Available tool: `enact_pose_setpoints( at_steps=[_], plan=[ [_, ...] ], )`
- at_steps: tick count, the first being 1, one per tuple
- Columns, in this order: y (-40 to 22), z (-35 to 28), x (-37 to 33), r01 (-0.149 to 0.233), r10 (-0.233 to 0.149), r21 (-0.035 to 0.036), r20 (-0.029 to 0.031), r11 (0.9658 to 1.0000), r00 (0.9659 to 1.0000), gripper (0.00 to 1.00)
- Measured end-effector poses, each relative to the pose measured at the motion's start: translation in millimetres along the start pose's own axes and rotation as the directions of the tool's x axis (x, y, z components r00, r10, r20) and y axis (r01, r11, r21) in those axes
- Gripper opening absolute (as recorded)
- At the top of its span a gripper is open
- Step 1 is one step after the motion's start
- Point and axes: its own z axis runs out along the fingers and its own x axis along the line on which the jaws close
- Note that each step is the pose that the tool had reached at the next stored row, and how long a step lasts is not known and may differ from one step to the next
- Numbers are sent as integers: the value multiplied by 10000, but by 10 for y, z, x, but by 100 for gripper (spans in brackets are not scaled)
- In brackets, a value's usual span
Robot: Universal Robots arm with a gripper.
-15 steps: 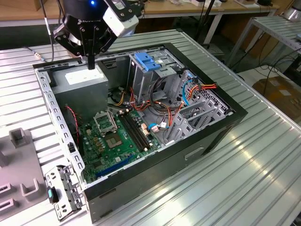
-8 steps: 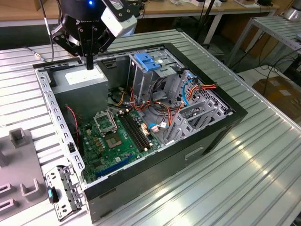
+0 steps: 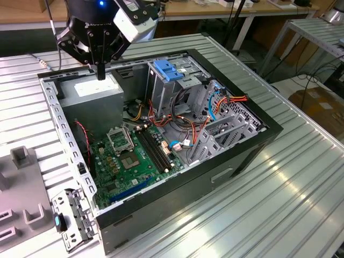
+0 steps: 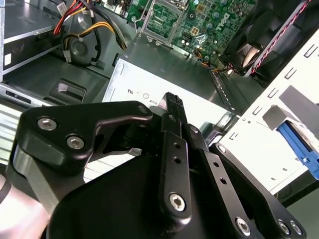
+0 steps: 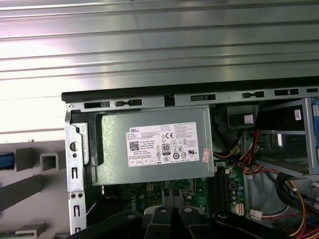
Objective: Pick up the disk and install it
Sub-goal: 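Reach for the disk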
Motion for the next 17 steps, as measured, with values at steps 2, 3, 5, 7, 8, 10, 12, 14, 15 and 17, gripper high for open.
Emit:
enact_pose_setpoints(
  at_steps=[2, 3, 5, 7, 8, 10, 12, 14, 15, 17],
  plan=[
    [-1, 0, 7, 0, 0, 0, 0, 10000, 10000, 11],
    [-1, 0, 12, 0, 0, 0, 0, 10000, 10000, 11],
    [-2, 0, 23, 0, 0, 0, -1, 10000, 10000, 11],
    [-3, 0, 32, 0, 0, 0, -1, 10000, 10000, 11],
    [-3, 0, 37, 0, 0, 0, -1, 10000, 10000, 11],
    [-3, -1, 45, 0, 0, 1, -2, 10000, 10000, 11],
    [-4, -1, 53, 0, 0, 0, -2, 10000, 10000, 11],
    [-5, -1, 60, 0, 0, 0, -2, 10000, 10000, 11],
    [-5, -1, 66, 0, 0, 0, -2, 10000, 10000, 11],
    [-6, -1, 75, 1, -1, 1, -3, 10000, 10000, 11]
  ],
)
